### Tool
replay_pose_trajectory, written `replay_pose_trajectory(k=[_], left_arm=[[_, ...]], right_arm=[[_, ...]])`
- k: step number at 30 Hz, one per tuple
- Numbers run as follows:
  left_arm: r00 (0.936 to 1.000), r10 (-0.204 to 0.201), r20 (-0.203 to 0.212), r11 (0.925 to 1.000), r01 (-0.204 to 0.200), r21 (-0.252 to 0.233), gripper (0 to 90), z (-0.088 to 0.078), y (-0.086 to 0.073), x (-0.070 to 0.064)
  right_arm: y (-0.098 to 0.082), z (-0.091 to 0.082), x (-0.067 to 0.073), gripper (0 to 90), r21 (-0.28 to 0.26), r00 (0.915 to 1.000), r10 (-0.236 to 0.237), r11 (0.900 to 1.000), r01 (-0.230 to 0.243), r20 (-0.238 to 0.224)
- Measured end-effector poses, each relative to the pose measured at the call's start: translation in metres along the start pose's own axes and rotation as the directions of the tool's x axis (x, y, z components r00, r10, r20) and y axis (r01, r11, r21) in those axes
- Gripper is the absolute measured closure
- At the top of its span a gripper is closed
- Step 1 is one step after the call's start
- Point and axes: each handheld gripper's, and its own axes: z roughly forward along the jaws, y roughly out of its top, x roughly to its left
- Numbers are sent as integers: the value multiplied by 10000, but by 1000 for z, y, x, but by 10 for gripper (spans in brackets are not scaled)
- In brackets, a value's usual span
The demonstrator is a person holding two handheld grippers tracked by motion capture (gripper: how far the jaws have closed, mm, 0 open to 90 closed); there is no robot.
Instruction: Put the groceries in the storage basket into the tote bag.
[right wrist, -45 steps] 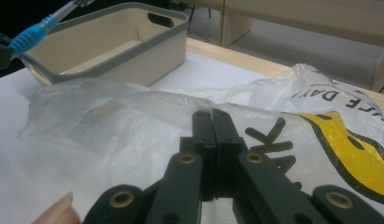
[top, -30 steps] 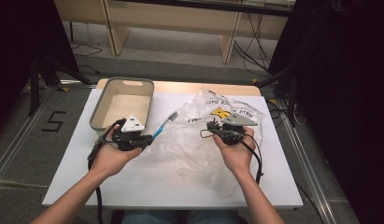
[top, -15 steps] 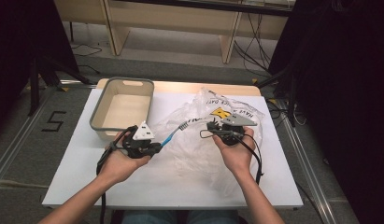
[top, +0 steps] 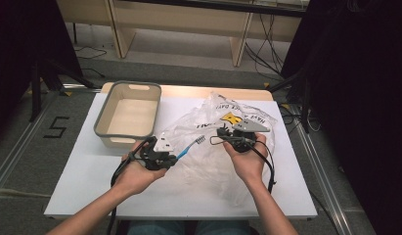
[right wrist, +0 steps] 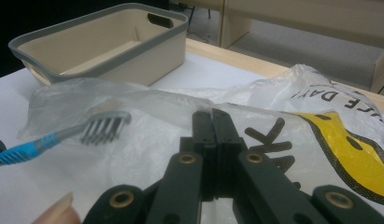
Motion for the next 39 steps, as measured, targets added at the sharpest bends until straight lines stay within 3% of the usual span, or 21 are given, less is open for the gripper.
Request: replay_pose_trajectory(k=[26, 39], left_arm=[[10000, 13, 38, 9961, -16, 882, 841, 29, 21, -12], [9998, -186, -51, 9910, 191, 1322, 841, 43, 33, -13]], right_arm=[[1, -1, 1, 900, -64, 10000, 19, 10000, -20, -35], [2, -2, 2, 900, -121, 10000, -35, 9999, 34, -79]])
